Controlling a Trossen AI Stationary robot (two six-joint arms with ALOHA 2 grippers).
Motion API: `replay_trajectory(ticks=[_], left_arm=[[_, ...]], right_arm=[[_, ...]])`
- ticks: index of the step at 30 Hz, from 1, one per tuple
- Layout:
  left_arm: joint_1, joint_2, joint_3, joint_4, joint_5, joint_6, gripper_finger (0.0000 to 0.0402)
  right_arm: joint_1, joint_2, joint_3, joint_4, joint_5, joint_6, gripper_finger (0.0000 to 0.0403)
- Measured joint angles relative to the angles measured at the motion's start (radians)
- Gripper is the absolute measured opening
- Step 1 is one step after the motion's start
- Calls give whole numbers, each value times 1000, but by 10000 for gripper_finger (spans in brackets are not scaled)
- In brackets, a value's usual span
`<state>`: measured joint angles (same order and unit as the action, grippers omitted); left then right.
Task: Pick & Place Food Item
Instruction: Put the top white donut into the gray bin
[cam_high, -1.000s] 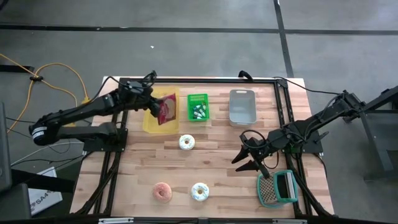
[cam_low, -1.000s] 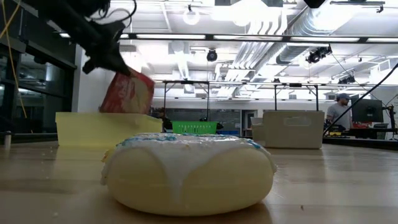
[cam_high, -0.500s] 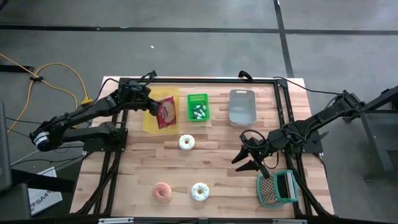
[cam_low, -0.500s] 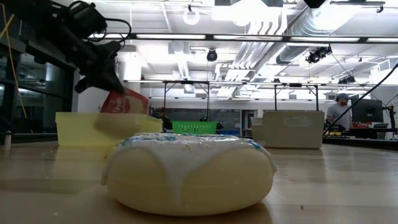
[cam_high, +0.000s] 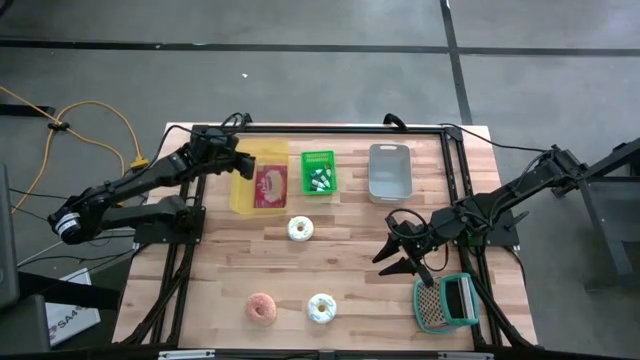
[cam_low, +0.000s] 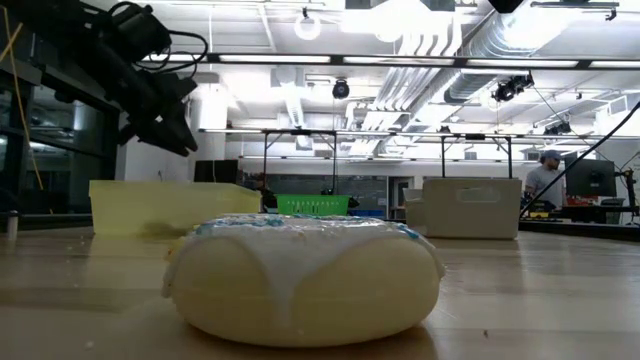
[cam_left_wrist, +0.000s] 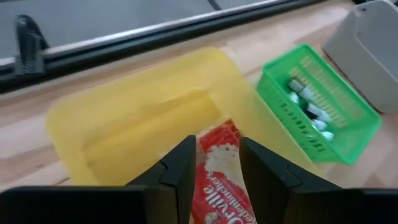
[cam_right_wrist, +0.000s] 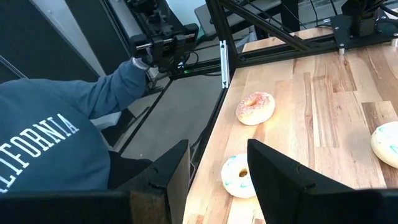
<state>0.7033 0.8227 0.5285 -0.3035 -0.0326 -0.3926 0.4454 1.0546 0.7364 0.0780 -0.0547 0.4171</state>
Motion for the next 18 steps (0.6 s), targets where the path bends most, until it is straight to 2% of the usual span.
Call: replay_trajectory(ticks=[4, 8, 11, 15, 18], left_arm=[[-4, 0, 0, 7, 12, -2, 118], [-40, 0, 0, 73, 184, -24, 118], [-95, -1, -1, 186, 317, -32, 118], [-185, -9, 3, 319, 343, -50, 117], [-244, -11, 37, 330, 341, -47, 117]], right_arm=[[0, 0, 0, 0, 0, 0, 148], [0, 0, 0, 0, 0, -3, 148], [0, 0, 0, 0, 0, -10, 148], [0, 0, 0, 0, 9, -29, 148], [0, 0, 0, 0, 12, -29, 148]])
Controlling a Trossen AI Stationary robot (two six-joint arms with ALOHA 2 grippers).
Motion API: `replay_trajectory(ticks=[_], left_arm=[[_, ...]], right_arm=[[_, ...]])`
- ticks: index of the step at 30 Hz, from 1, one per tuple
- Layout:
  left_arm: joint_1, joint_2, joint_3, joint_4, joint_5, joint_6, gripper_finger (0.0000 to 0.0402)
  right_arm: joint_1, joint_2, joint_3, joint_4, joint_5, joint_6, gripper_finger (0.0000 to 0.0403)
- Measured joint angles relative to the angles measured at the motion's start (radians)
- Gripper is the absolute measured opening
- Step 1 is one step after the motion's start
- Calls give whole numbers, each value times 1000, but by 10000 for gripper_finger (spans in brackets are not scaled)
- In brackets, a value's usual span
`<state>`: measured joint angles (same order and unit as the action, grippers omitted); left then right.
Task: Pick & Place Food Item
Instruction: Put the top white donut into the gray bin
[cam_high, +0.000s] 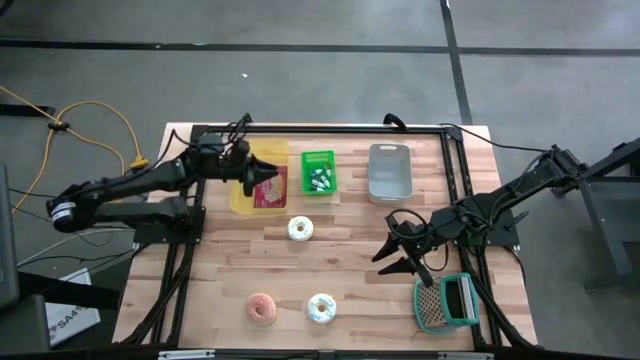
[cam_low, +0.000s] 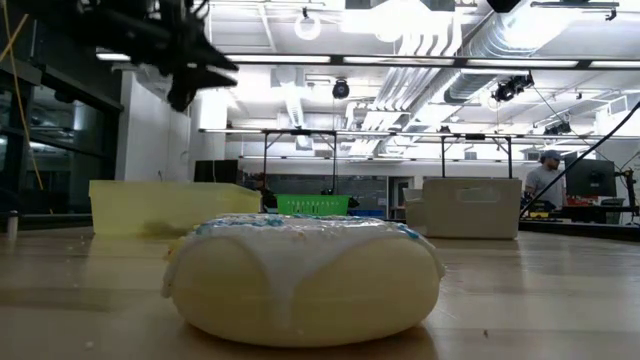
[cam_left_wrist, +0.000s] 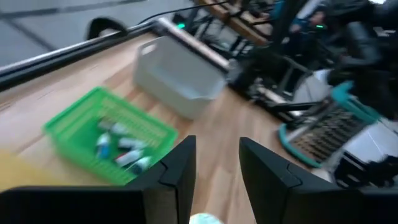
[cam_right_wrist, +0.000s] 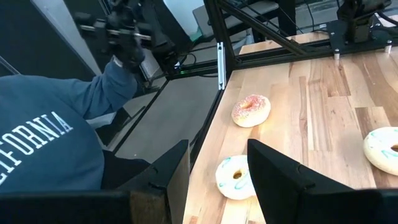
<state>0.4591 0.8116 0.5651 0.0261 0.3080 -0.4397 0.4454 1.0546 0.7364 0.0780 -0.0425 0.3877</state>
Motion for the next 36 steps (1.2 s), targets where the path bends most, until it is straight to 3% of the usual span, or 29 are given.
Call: replay_trajectory(ticks=[10, 23, 29, 36], left_arm=[[-207, 0, 126, -35, -165, 64, 117], [-565, 24, 132, -96, -533, 78, 117], [-725, 107, 132, -129, -756, 79, 117], [-802, 271, 132, -84, -809, 68, 117]], right_arm=[[0, 0, 0, -3, 0, -1, 148], [-1, 1, 0, -55, 71, -26, 148], [-6, 0, 0, -54, 79, -57, 148], [-44, 1, 0, -60, 90, -72, 148]])
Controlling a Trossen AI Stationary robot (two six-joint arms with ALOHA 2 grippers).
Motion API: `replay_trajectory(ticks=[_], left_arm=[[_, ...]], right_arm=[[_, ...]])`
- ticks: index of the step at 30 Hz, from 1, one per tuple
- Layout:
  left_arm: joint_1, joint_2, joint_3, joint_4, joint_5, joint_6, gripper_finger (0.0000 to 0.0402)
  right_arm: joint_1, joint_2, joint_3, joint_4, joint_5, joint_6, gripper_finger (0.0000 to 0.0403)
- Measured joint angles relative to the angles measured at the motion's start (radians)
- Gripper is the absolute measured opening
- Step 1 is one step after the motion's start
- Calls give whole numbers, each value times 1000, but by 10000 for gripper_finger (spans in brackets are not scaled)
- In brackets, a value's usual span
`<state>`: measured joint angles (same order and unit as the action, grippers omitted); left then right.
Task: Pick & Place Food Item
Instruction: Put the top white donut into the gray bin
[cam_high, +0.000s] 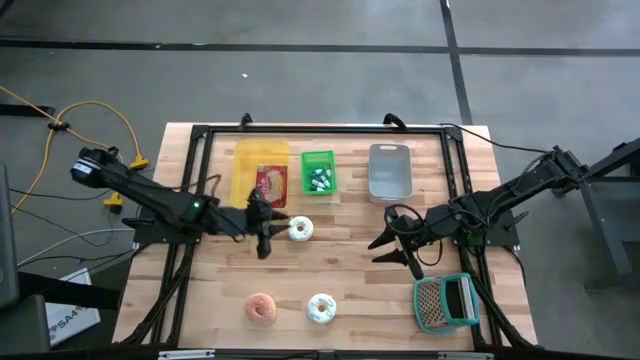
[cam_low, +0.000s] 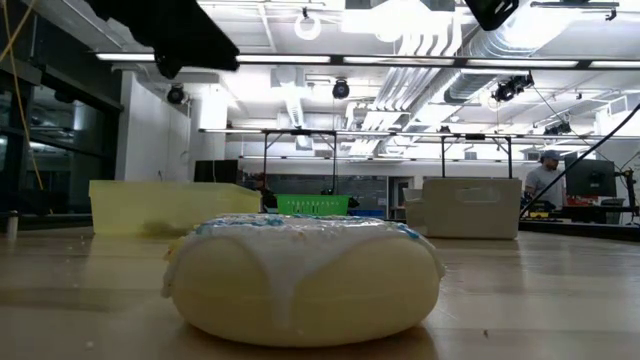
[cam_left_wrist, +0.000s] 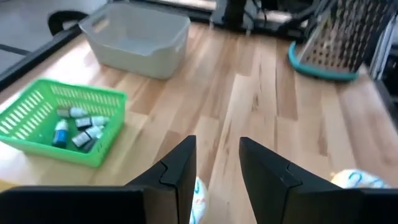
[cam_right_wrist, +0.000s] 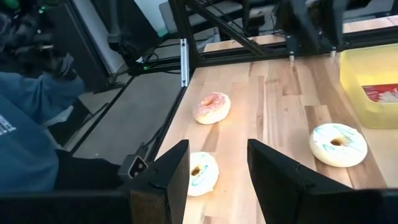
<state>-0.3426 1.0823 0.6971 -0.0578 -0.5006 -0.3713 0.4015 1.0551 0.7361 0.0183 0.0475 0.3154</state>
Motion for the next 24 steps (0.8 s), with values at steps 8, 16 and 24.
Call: replay_trajectory(ticks=[8, 16, 24], left_arm=[[-2, 144, 0, 32, -3, -2, 117], [-1, 207, 0, 18, -3, 56, 117], [-11, 238, 0, -17, -42, 54, 117]], right_arm=[[-18, 0, 0, -11, -1, -6, 148], [-18, 0, 0, -16, -2, -6, 148], [-18, 0, 0, -21, -2, -6, 148]])
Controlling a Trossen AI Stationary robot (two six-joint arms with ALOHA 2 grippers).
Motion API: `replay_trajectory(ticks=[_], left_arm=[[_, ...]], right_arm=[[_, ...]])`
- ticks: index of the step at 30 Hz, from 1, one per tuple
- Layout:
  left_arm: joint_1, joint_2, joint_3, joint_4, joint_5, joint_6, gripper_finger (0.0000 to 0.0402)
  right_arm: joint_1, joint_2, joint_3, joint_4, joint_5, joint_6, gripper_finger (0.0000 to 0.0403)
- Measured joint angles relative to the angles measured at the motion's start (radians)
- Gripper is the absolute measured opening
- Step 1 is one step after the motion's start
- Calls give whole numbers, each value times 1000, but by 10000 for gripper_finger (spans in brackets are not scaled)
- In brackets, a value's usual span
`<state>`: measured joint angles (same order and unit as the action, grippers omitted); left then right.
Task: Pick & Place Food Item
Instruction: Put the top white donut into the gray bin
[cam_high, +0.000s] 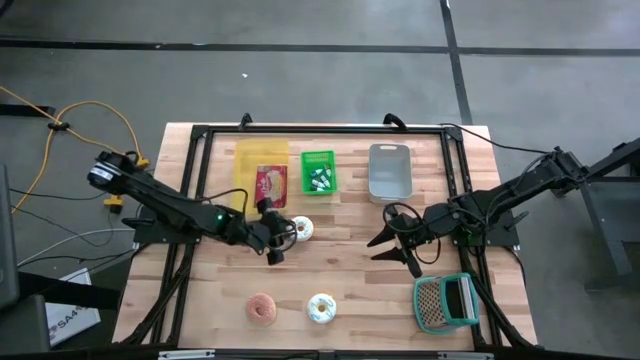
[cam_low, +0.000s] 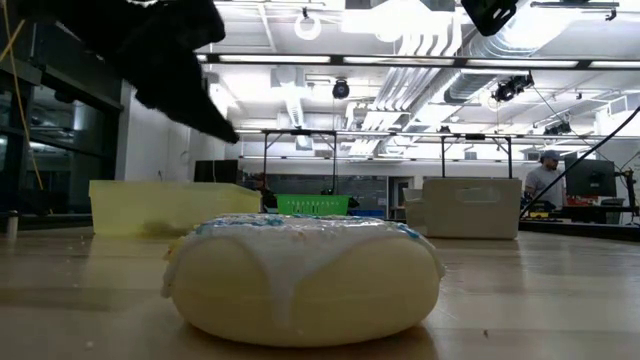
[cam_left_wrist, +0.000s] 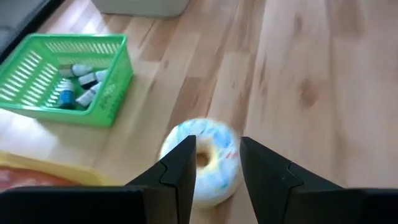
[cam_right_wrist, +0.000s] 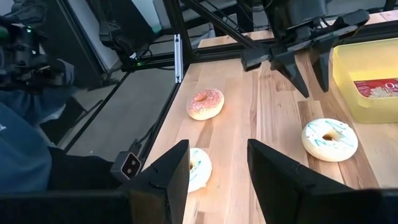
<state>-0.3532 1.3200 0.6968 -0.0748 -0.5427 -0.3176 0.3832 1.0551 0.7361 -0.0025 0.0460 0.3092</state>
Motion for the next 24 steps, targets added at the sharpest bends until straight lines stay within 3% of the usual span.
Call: replay_trajectory(ticks=[6, 14, 24], left_arm=[[-9, 21, -1, -11, -9, 165, 117], [7, 35, 0, -23, 42, 213, 122], [62, 55, 0, -12, 137, 287, 184]], right_arm=[[0, 0, 0, -3, 0, 0, 148], [0, 0, 0, -7, 2, 0, 148], [0, 0, 0, -8, 6, 0, 148]])
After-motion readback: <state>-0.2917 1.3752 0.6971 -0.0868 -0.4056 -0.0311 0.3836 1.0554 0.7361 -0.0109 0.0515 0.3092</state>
